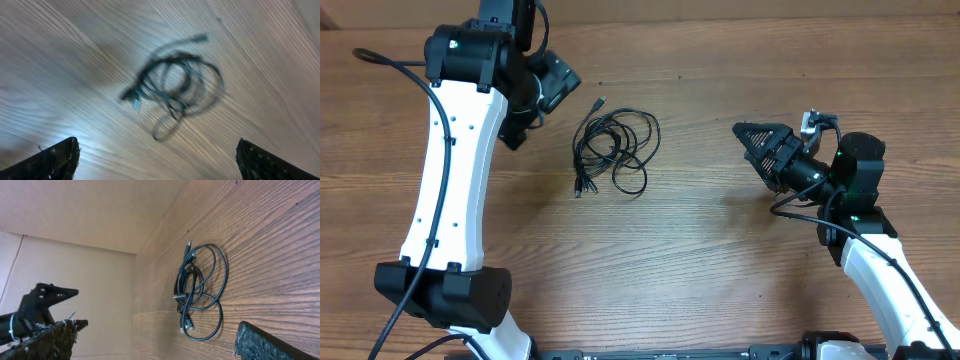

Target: Untangle cables

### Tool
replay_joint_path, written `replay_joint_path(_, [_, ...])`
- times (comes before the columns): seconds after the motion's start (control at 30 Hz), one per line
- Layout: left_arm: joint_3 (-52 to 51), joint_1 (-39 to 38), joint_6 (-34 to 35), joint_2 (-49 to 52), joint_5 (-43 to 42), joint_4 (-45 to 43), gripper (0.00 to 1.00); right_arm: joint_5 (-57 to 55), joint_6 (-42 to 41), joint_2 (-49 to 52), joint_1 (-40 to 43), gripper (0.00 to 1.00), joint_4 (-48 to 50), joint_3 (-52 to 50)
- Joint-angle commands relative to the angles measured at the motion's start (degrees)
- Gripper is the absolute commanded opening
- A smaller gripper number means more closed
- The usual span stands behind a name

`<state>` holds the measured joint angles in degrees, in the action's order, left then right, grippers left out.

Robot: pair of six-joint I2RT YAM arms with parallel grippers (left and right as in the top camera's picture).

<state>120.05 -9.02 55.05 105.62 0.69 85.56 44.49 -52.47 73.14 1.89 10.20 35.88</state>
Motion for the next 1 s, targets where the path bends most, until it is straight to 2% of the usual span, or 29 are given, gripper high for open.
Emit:
replay_joint_path(0.0, [-2.4,-0.2,-1.1,-0.3,12.4,0.3,1.0,-0.9,0.5,0.0,0.4,1.0,-0.1,-0.2])
replay_joint_path(0.1, [-7.4,-0.2,-1.0,0.9,12.7,-1.2,1.0,-0.9,0.5,0.0,0.4,1.0,-0.2,-0.2])
replay_joint_path(0.3, [-16.1,-0.5,-1.1,5.7,7.1,-5.2,1.0,-0.9,0.5,0.0,0.4,1.0,-0.2,-0.2])
replay_joint_path(0.67, [-16.6,-2.8,-3.9,18.5,3.7,-5.0,1.0,-2.9,0.5,0.0,0.4,1.0,-0.3,-0.2])
replay_joint_path(0.97, [-16.6,-2.9,-3.8,19.1,0.9,-6.0,1.0,-3.1,0.5,0.0,0.4,1.0,-0.5,-0.2])
